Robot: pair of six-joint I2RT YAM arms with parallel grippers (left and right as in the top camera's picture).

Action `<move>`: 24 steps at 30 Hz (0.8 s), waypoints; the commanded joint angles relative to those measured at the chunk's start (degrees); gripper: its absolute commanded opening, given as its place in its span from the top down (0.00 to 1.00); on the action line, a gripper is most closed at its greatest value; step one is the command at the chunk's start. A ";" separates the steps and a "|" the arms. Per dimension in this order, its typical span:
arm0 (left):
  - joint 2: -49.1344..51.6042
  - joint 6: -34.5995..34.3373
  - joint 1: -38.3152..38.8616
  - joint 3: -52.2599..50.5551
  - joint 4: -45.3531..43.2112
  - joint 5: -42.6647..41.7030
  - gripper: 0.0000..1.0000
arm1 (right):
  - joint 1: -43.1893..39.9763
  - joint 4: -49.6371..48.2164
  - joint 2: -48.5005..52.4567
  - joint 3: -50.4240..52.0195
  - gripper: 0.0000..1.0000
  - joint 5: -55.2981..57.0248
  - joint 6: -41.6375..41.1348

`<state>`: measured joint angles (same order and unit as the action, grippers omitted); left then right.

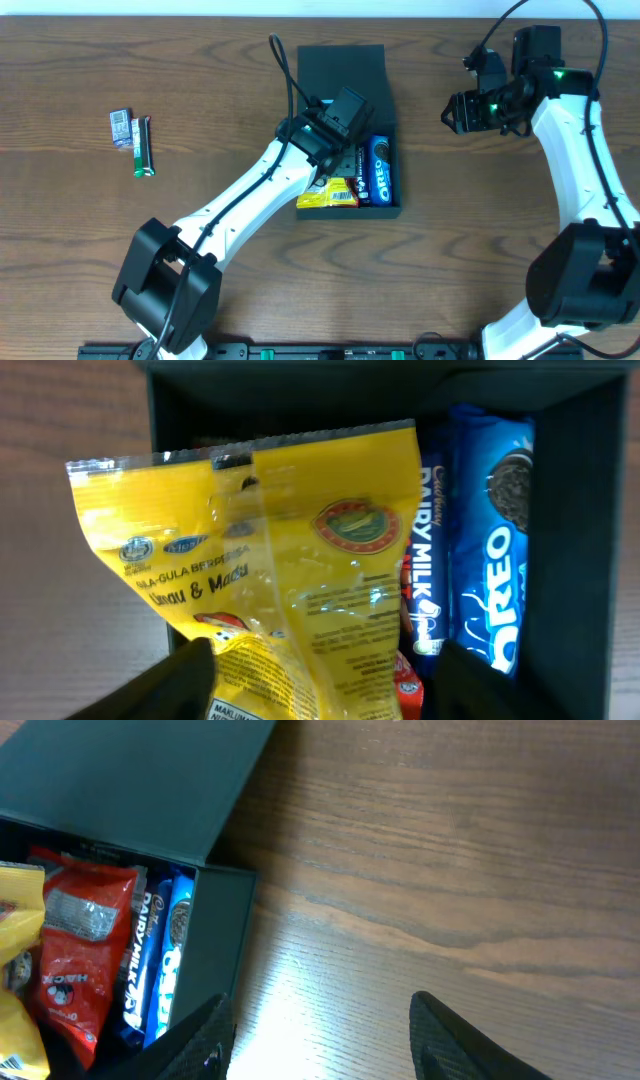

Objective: Pack container
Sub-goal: 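Lower the yellow bag into the box's left side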

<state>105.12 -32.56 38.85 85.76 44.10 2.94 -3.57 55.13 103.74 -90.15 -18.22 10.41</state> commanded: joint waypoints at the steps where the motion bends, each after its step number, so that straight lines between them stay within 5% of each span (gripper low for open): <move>1: 0.46 3.54 -0.20 4.59 0.28 0.48 0.42 | -0.26 0.09 -1.42 0.33 0.43 -0.66 -0.07; 3: 0.39 5.57 -0.20 6.32 0.28 0.70 0.60 | -0.26 -0.02 -1.42 0.33 0.43 -0.66 -0.07; 5: 0.42 5.75 -0.20 6.95 0.22 2.05 0.94 | -0.26 -0.07 -1.42 0.33 0.43 -0.66 -0.07; 24: 13.38 5.53 -0.26 4.90 1.99 1.49 0.94 | -0.26 -0.17 -1.42 0.33 0.43 -0.66 -0.07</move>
<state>116.05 -28.03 38.83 91.35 44.58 4.08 -3.57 54.87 103.74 -90.15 -18.24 10.41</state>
